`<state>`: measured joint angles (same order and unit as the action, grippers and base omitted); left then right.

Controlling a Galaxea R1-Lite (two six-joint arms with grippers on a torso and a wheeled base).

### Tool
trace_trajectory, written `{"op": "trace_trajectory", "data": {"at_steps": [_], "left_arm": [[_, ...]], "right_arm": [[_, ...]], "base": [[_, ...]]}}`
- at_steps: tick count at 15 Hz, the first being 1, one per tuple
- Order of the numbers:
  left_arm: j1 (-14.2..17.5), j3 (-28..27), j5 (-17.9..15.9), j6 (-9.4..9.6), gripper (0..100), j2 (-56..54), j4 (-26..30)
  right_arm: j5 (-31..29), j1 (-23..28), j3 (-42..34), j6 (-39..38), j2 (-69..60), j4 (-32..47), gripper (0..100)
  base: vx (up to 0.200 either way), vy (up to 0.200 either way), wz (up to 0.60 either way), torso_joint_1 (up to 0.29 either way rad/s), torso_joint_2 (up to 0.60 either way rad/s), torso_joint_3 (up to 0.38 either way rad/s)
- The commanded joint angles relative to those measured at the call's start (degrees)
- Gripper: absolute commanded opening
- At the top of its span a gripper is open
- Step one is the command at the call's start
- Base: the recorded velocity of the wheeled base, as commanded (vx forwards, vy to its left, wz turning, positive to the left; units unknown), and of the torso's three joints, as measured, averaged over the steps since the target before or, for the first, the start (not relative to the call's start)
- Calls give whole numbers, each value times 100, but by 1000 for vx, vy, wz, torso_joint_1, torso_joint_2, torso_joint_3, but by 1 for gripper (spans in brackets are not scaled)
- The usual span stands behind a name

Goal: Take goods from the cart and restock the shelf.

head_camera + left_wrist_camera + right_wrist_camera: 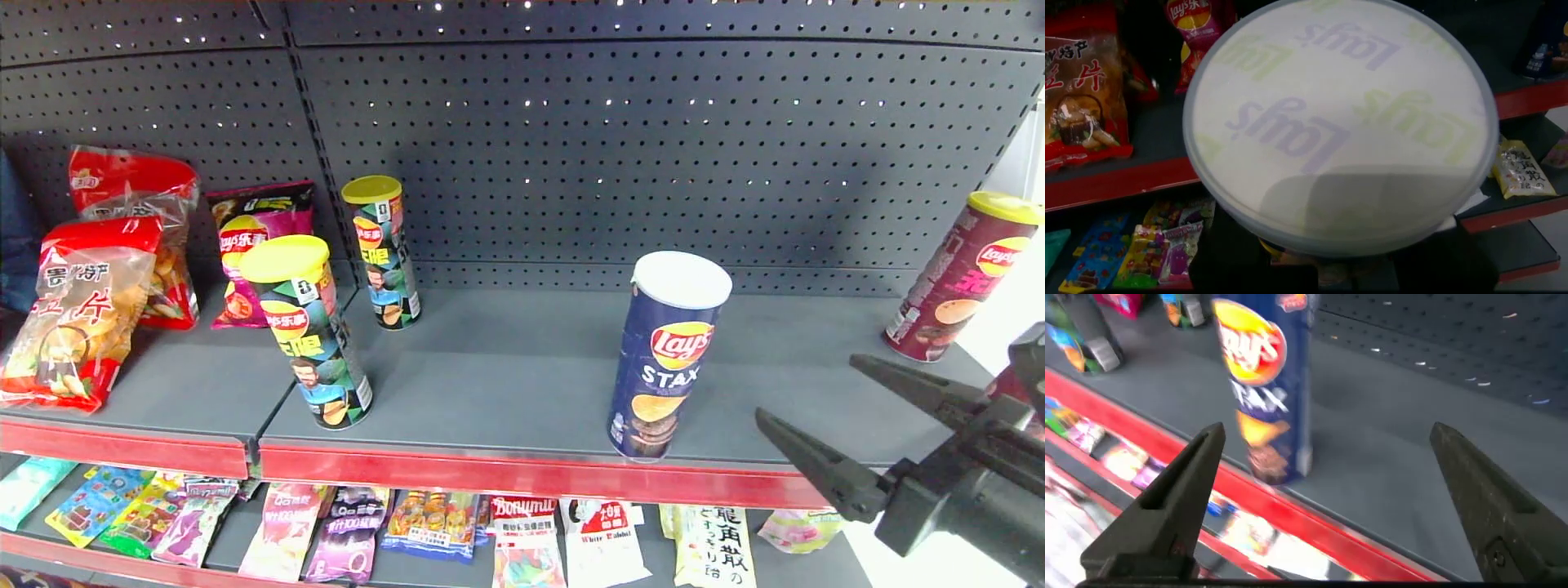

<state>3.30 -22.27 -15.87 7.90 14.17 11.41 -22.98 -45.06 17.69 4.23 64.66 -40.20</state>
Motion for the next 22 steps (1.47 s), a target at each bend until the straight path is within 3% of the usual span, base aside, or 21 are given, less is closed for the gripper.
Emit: {"op": "trace_trajectory", "data": {"at_steps": [1,3,5,6,8,11,13,14,15,16,17,22], "left_arm": [[4,-5,-4,1,0,25,-7],[4,-14,-21,1,0,25,-25],[4,-58,-39,1,0,51,-25],[4,-84,-39,1,0,104,-34],[4,-260,-39,1,0,280,-42],[4,-585,-179,10,0,535,-34],[4,-656,-223,115,0,543,-34],[-5,-700,-382,230,0,517,-34],[-5,-700,-382,230,0,517,-34],[-5,-858,-935,230,0,526,2],[-5,-902,-1041,221,0,561,19],[-5,-884,-1032,221,0,579,19]], "right_arm": [[250,1060,235,491,-472,707,100],[1138,2370,798,614,-489,1665,100],[2439,3143,841,605,-876,2298,100],[2711,3328,639,614,-1245,2623,100],[2702,3442,341,614,-2089,3115,100],[2474,4128,464,623,-3636,4565,100],[2482,4137,464,693,-4313,5093,100],[2482,4145,402,869,-4673,5251,100],[2482,4145,402,869,-4673,5251,100],[2386,4163,305,1080,-5174,5594,100],[2201,4163,288,1080,-5288,5743,100],[1990,4172,-11,1080,-5798,5857,100]], "base": [[0,0,0,0,0,0],[0,0,0,0,0,0],[0,0,0,0,0,0],[0,0,0,0,0,0],[0,0,0,0,0,0],[0,0,0,0,0,0],[0,0,0,0,0,0],[0,0,0,0,0,0],[0,0,0,0,0,0],[0,0,0,0,0,0],[0,0,0,0,0,0],[0,0,0,0,0,0]]}}
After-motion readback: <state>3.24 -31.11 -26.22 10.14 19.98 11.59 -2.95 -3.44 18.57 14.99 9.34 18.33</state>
